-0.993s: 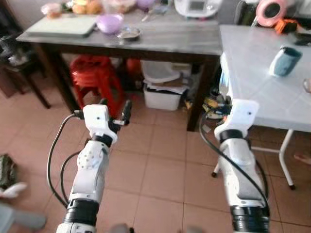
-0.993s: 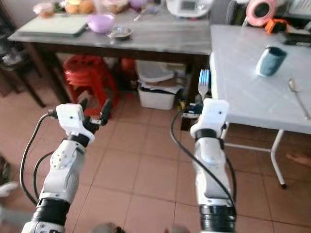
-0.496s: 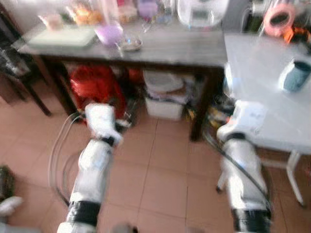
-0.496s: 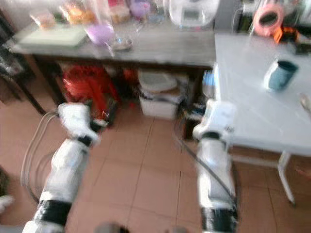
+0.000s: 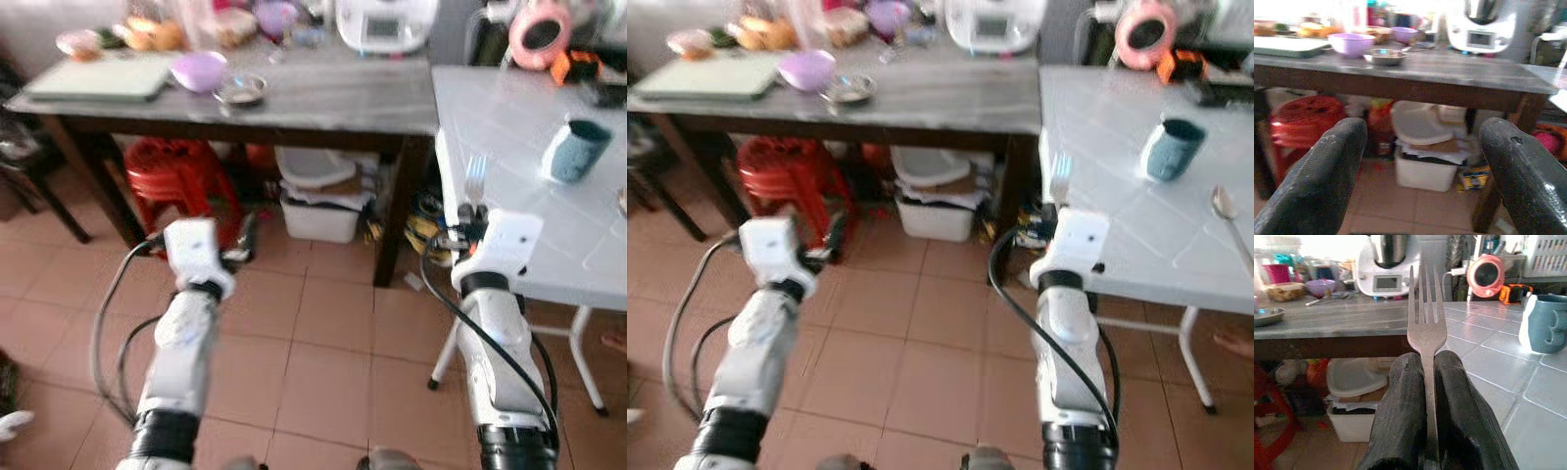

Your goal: Setting the table

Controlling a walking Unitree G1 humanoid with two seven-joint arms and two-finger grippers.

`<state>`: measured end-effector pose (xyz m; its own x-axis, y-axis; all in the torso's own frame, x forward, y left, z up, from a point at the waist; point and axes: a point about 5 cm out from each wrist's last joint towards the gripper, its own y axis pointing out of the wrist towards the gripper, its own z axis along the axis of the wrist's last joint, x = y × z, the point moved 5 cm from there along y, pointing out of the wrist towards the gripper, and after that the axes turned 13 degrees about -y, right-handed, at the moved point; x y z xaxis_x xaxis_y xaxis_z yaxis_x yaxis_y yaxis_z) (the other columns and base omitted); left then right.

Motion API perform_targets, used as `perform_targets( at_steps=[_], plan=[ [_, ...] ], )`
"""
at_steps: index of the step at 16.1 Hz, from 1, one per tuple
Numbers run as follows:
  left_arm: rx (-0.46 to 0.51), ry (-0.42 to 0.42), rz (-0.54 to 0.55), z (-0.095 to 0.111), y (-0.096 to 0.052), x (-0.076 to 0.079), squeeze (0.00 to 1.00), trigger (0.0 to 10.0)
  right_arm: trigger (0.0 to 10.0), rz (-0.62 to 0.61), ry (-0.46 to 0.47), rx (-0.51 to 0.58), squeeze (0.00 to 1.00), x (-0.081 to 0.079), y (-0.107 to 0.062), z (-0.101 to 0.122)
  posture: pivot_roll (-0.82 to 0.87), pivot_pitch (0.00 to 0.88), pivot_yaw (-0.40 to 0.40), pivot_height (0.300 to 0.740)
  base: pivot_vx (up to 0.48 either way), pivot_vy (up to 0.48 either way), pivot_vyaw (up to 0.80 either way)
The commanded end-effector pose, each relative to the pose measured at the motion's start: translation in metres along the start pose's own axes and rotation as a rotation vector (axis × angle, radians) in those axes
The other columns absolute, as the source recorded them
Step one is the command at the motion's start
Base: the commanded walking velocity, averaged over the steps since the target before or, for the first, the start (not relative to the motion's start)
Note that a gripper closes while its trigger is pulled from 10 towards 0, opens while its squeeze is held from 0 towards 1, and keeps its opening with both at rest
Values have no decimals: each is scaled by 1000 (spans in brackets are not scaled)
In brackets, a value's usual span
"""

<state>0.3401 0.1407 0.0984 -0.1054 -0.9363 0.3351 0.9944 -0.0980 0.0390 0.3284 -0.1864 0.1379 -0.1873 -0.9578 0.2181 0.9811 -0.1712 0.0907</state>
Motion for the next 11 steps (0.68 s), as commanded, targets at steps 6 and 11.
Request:
perform_targets(
  at_steps=[6,11],
  plan=[
    [-13,-6,-55,4,4,13,0,10000,10000,4,14,46,0,-2,3,13,-44,0,52,740,0,354,0],
    [-4,-6,-75,6,5,15,0,10000,10000,7,15,46,0,-5,3,13,-39,0,50,740,0,459,0]
  ],
)
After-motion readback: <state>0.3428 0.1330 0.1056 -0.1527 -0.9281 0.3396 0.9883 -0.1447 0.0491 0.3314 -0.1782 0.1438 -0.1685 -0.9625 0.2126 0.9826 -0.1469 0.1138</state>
